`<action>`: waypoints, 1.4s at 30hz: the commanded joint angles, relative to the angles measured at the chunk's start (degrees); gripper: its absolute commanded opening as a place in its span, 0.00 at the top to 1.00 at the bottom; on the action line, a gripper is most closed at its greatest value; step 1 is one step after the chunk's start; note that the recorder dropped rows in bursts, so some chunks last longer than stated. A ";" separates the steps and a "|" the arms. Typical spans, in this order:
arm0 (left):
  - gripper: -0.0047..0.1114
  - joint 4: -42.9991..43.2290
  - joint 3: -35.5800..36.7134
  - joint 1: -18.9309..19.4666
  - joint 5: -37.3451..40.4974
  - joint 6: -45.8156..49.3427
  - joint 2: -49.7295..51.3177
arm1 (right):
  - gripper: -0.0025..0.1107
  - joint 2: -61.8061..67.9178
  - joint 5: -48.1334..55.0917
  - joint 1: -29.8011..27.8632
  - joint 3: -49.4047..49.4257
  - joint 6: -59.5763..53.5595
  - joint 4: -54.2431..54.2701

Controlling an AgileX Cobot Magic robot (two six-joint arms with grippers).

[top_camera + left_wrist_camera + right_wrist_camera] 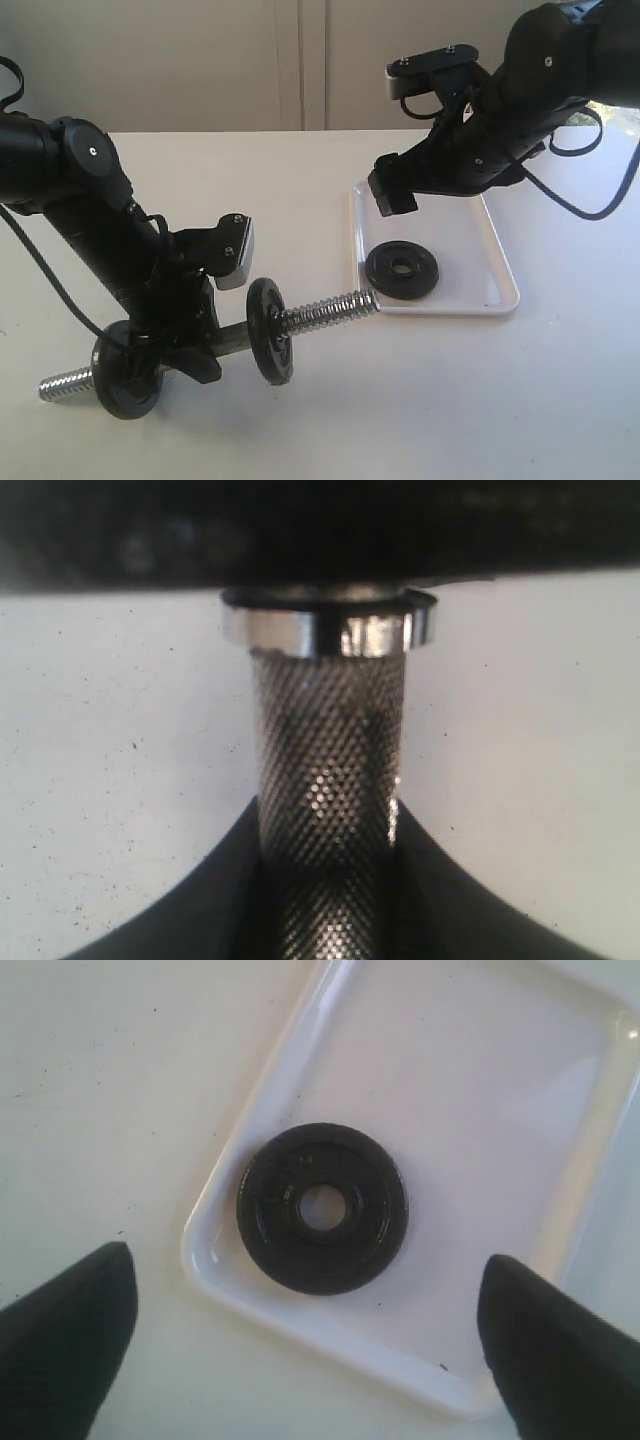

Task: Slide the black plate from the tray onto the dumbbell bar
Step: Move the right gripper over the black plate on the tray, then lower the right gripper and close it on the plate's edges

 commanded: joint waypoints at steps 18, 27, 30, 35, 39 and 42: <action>0.96 -6.03 -1.33 -0.26 2.59 0.04 -3.24 | 0.20 11.32 1.48 0.13 -3.16 -0.71 4.98; 0.96 -6.95 -1.33 -0.26 2.62 0.04 -3.24 | 0.20 12.89 -3.26 0.13 -3.16 -0.71 5.11; 0.96 -6.95 -1.33 -0.26 2.62 0.04 -3.24 | 0.20 12.89 -4.38 0.13 -3.16 -0.71 5.47; 0.96 -6.95 -1.33 -0.26 2.62 0.04 -3.24 | 0.20 12.89 -5.66 0.13 -3.16 -0.71 5.47; 0.96 -6.95 -1.33 -0.26 2.62 0.04 -3.24 | 0.13 12.92 -4.76 0.13 -3.16 -0.21 5.47; 0.96 -6.95 -1.33 -0.26 2.74 0.04 -3.24 | 0.05 12.92 -3.48 -0.01 -3.16 -0.09 5.85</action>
